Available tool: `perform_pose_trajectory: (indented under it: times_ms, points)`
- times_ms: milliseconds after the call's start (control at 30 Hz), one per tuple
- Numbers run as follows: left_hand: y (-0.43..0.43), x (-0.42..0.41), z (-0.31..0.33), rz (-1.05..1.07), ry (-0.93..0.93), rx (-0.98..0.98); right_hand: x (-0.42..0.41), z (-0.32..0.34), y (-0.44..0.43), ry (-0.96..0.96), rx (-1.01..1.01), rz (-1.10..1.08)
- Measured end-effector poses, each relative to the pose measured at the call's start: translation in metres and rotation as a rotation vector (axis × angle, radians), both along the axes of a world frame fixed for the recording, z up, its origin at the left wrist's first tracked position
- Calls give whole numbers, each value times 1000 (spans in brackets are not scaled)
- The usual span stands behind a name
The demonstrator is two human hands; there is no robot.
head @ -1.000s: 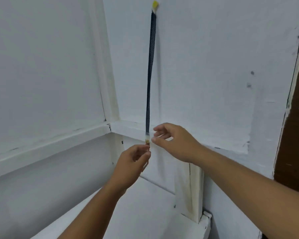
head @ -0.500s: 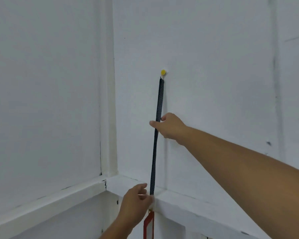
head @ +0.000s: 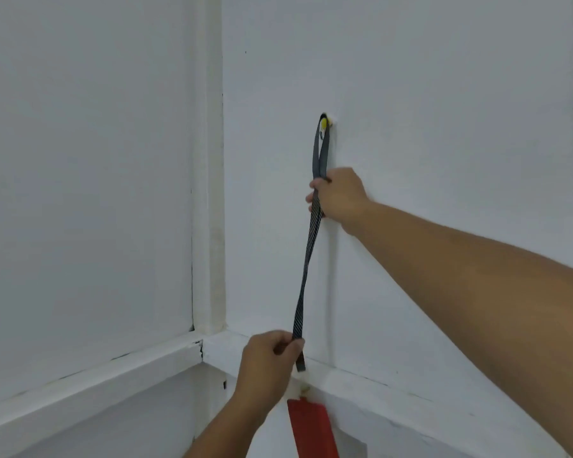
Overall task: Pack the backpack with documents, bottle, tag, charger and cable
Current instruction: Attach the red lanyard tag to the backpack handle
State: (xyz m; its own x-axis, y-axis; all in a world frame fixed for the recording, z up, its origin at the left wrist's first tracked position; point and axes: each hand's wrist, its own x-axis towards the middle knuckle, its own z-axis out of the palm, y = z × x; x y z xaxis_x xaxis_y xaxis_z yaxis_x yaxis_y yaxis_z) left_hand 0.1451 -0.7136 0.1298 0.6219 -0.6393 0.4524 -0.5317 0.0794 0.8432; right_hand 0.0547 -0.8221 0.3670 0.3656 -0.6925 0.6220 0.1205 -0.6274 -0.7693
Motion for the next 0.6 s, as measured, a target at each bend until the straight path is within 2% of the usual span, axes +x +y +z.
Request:
perform_pose_trajectory:
  times_ms: [100, 200, 600]
  points:
    - [7, -1, 27, -16, -1, -104, -7, 25, 8, -94, -143, -12]
    - [18, -3, 41, -17, -31, -153, -14, 34, 21, -141, -233, 66]
    - [108, -17, 24, 83, 41, -138, -36, -2, 68, -62, -262, 264]
